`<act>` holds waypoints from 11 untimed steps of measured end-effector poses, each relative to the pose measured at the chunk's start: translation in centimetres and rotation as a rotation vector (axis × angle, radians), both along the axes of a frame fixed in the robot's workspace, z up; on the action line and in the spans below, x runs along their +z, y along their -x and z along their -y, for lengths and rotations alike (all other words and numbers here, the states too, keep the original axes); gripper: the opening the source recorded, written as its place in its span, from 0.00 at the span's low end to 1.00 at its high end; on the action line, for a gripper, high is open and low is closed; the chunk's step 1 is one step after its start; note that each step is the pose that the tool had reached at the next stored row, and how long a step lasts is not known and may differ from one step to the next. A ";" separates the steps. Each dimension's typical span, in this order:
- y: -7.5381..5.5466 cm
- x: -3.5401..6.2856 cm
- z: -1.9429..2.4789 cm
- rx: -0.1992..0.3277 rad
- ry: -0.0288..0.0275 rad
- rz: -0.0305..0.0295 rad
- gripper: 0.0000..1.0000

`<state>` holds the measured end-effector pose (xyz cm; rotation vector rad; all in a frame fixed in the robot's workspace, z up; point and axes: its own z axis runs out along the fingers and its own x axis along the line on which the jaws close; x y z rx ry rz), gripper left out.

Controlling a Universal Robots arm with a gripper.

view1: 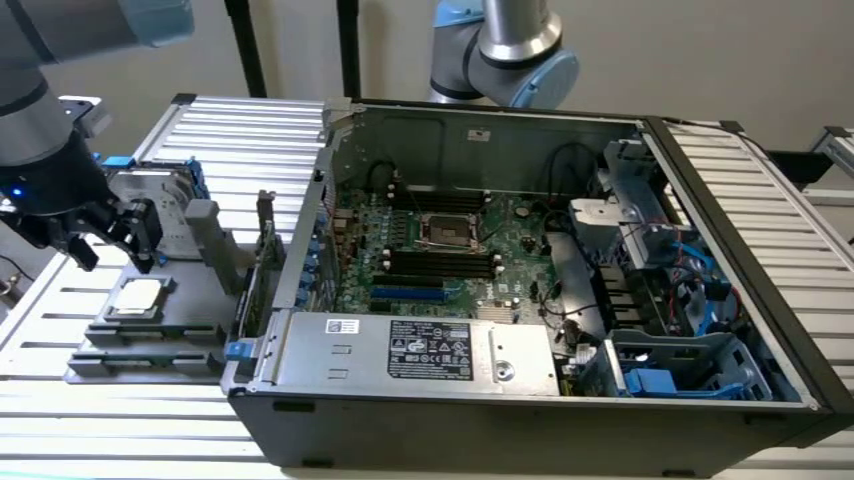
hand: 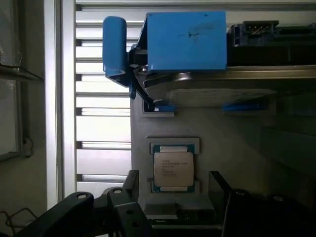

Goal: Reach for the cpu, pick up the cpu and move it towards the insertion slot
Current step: 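Pick up the cpu and move it towards the insertion slot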

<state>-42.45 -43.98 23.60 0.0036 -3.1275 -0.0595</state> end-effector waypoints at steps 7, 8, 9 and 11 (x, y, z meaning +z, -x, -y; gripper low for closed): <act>0.0 -1.27 0.00 0.000 0.0000 0.0082 0.67; 0.0 -1.45 0.00 0.000 0.0001 0.0095 0.67; 0.0 -1.63 0.00 0.000 0.0001 0.0108 0.67; 0.1 -2.00 0.00 0.000 0.0005 0.0129 0.67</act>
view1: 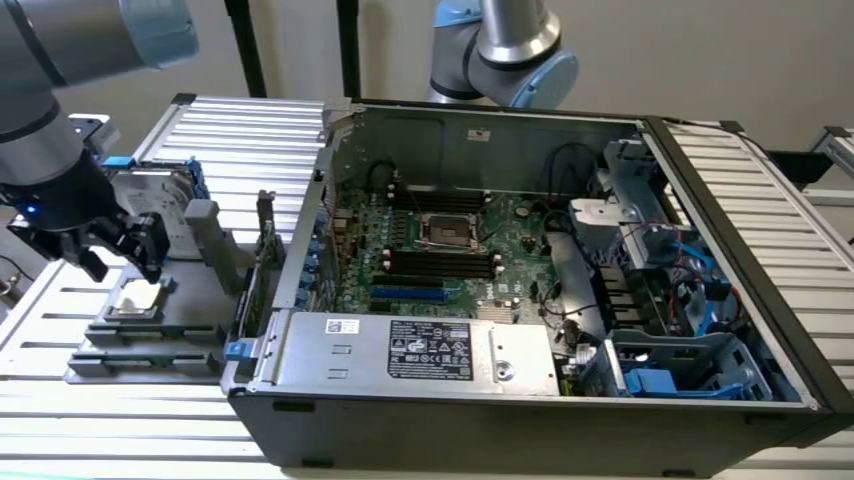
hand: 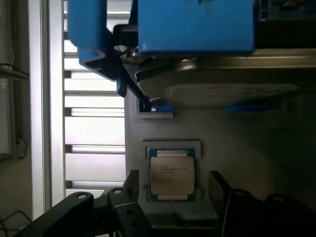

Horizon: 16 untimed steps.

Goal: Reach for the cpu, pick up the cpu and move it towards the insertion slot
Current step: 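Pick up the cpu and move it towards the insertion slot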

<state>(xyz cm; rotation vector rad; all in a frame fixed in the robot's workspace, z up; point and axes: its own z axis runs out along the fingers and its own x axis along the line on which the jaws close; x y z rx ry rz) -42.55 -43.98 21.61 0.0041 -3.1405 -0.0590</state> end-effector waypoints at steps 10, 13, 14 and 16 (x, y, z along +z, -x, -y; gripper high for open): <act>0.0 -1.35 0.00 0.000 0.0081 0.0005 0.67; 0.0 -1.50 0.00 0.001 0.0085 0.0004 0.67; 0.0 -1.55 0.00 0.001 0.0086 0.0005 0.67; 0.0 -1.63 0.00 0.002 0.0090 0.0004 0.67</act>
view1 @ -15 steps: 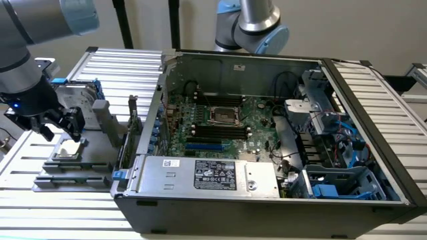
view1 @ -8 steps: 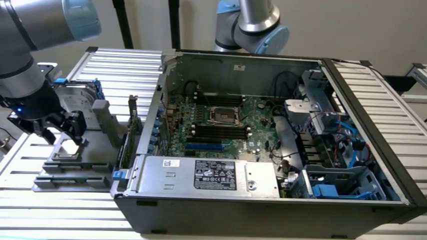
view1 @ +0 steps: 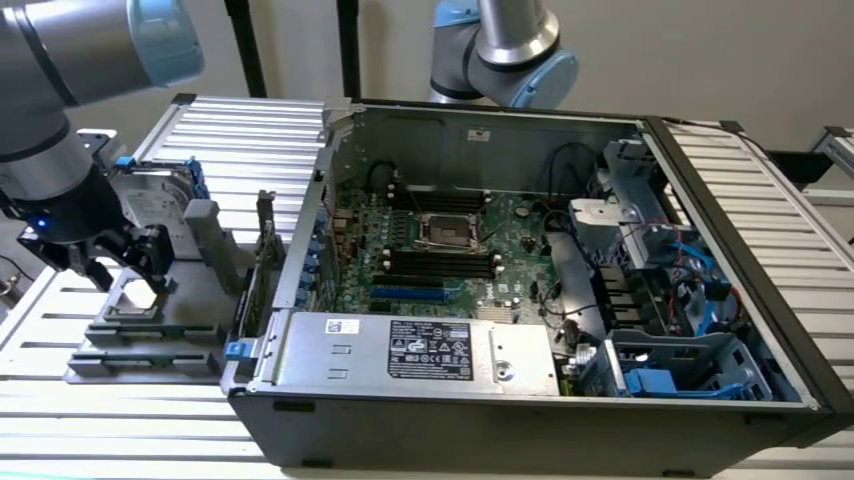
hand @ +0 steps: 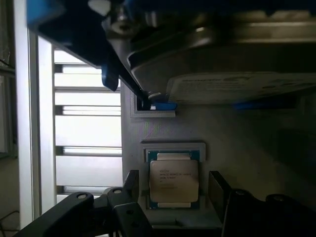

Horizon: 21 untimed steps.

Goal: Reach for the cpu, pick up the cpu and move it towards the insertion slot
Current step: 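Pick up the cpu and move it towards the insertion slot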

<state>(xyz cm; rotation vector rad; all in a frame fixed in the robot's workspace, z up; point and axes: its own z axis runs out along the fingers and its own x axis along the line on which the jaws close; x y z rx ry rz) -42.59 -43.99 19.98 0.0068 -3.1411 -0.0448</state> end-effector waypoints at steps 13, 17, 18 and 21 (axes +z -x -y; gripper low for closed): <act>0.0 -0.62 0.06 0.004 0.0052 0.0000 0.67; 0.0 -0.85 0.06 0.005 0.0070 0.0000 0.67; 0.0 -0.88 0.06 0.005 0.0074 -0.0002 0.67; 0.0 -0.96 0.06 0.005 0.0085 0.0000 0.67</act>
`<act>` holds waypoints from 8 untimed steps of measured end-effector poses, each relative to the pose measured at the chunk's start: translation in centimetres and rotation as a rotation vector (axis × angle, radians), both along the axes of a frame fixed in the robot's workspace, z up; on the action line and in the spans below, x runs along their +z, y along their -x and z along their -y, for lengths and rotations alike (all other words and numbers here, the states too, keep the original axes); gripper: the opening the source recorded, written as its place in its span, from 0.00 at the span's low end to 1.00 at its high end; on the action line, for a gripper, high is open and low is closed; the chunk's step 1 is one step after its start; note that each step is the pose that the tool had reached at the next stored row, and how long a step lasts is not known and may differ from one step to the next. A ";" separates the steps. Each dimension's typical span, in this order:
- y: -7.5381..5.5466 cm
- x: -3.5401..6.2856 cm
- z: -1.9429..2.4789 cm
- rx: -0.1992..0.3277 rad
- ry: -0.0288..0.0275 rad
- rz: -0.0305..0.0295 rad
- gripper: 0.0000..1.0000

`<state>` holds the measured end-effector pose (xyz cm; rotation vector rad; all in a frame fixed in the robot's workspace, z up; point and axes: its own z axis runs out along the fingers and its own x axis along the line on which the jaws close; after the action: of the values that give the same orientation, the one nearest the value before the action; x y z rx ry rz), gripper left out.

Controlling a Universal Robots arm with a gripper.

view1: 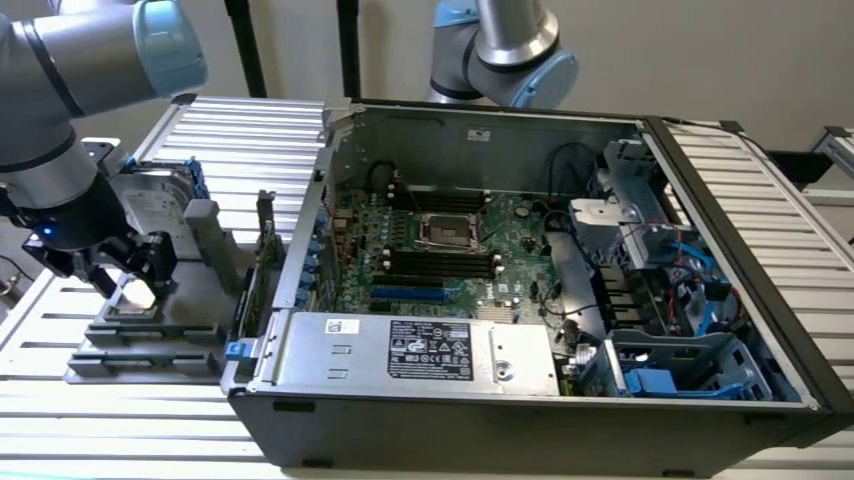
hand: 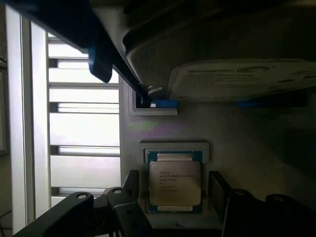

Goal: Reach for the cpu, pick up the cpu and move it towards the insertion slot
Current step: 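Pick up the cpu and move it towards the insertion slot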

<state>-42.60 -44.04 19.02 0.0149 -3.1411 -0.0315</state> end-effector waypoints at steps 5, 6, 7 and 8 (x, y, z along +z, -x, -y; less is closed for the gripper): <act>0.0 -0.17 0.00 0.001 0.0027 -0.0001 0.67; 0.0 -0.19 0.00 0.001 0.0032 -0.0001 0.67; 0.0 -0.21 -0.01 0.001 0.0037 -0.0001 0.67; 0.0 -0.24 -0.02 0.001 0.0041 0.0000 0.67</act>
<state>-42.59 -44.02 18.78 0.0160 -3.1412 -0.0250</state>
